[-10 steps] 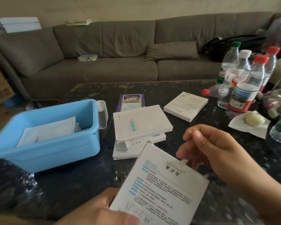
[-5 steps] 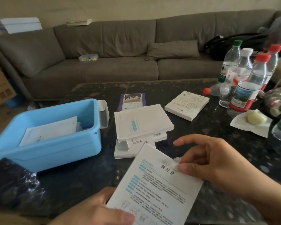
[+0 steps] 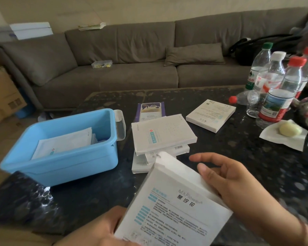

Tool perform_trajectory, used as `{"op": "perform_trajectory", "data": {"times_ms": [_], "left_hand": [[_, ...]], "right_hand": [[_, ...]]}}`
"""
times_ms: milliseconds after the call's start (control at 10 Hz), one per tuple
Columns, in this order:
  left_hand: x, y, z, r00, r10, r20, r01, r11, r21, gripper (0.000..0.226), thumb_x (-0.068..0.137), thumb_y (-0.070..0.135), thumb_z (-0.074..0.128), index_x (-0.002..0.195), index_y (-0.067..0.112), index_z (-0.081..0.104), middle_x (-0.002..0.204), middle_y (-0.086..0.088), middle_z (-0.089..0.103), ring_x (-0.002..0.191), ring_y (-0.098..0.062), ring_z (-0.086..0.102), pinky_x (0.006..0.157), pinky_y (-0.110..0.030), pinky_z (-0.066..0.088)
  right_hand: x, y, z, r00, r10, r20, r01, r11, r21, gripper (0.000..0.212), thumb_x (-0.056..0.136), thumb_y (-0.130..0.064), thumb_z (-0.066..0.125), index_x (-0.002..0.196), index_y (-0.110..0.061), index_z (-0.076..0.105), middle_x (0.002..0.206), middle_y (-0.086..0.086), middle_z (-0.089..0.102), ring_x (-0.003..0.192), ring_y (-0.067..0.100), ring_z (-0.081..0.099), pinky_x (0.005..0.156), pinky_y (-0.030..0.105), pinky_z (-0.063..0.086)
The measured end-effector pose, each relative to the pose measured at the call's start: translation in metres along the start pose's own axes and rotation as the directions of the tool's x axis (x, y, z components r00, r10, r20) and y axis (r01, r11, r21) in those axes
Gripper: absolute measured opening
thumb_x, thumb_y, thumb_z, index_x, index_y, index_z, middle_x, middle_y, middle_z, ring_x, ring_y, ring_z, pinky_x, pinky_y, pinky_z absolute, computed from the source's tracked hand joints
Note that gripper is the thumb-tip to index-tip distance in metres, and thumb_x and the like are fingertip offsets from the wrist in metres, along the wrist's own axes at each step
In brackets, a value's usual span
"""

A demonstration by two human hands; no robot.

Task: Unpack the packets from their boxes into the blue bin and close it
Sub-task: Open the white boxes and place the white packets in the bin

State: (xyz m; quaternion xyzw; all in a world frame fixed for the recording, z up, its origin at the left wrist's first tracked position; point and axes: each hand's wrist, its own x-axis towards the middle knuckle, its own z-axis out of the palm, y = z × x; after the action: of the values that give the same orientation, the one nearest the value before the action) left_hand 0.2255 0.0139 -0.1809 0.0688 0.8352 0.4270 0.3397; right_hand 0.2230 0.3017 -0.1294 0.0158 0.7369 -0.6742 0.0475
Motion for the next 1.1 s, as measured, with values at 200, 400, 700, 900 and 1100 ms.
{"op": "perform_trajectory", "data": {"times_ms": [200, 400, 700, 900, 1100], "left_hand": [[-0.024, 0.062, -0.006, 0.973, 0.232, 0.010, -0.226, 0.956, -0.187, 0.046, 0.076, 0.034, 0.084, 0.119, 0.035, 0.069, 0.121, 0.007, 0.071, 0.117, -0.008, 0.064, 0.099, -0.025, 0.050], [-0.010, 0.070, -0.007, 0.943, 0.333, 0.003, -0.320, 0.909, -0.266, 0.043, 0.089, 0.009, 0.070, 0.129, 0.025, 0.064, 0.134, -0.002, 0.065, 0.128, -0.021, 0.058, 0.110, -0.046, 0.041], [0.016, 0.096, 0.012, 0.929, 0.245, -0.277, -0.301, 0.936, -0.185, 0.038, 0.076, 0.019, 0.085, 0.108, 0.036, 0.073, 0.108, 0.019, 0.074, 0.105, -0.007, 0.068, 0.085, -0.039, 0.060], [0.049, 0.112, 0.050, 0.849, 0.324, -0.418, -0.444, 0.866, -0.229, 0.037, 0.079, 0.027, 0.082, 0.112, 0.034, 0.068, 0.112, 0.017, 0.072, 0.111, -0.006, 0.064, 0.102, -0.039, 0.051], [0.067, 0.102, 0.077, 0.747, 0.383, -0.544, -0.501, 0.862, -0.080, 0.026, 0.084, 0.033, 0.076, 0.107, 0.025, 0.070, 0.110, 0.017, 0.070, 0.112, 0.001, 0.061, 0.098, -0.014, 0.047]], "right_hand": [[-0.021, -0.042, -0.015, 0.969, -0.229, -0.095, 0.225, 0.973, -0.056, 0.070, 0.052, -0.083, 0.067, 0.109, -0.044, 0.064, 0.087, 0.004, 0.075, 0.061, 0.015, 0.067, 0.043, 0.035, 0.053], [-0.019, -0.042, -0.014, 0.995, 0.045, -0.090, -0.051, 0.996, -0.071, 0.050, 0.066, -0.041, 0.073, 0.115, -0.033, 0.062, 0.088, -0.001, 0.076, 0.083, 0.020, 0.073, 0.055, 0.045, 0.059], [-0.027, -0.048, -0.048, 0.956, -0.002, -0.294, -0.040, 0.990, -0.136, 0.036, 0.087, -0.003, 0.065, 0.105, -0.034, 0.071, 0.077, 0.006, 0.077, 0.058, 0.023, 0.071, 0.055, 0.042, 0.061], [-0.060, -0.053, -0.059, 0.881, -0.296, -0.368, 0.143, 0.911, -0.388, 0.018, 0.084, -0.056, 0.061, 0.098, -0.050, 0.070, 0.080, -0.017, 0.075, 0.062, 0.012, 0.073, 0.062, 0.048, 0.061], [-0.072, -0.054, -0.032, 0.822, -0.383, -0.422, 0.174, 0.874, -0.454, 0.057, 0.072, -0.048, 0.070, 0.123, -0.059, 0.048, 0.073, -0.024, 0.073, 0.056, 0.009, 0.070, 0.055, 0.038, 0.060]]}}
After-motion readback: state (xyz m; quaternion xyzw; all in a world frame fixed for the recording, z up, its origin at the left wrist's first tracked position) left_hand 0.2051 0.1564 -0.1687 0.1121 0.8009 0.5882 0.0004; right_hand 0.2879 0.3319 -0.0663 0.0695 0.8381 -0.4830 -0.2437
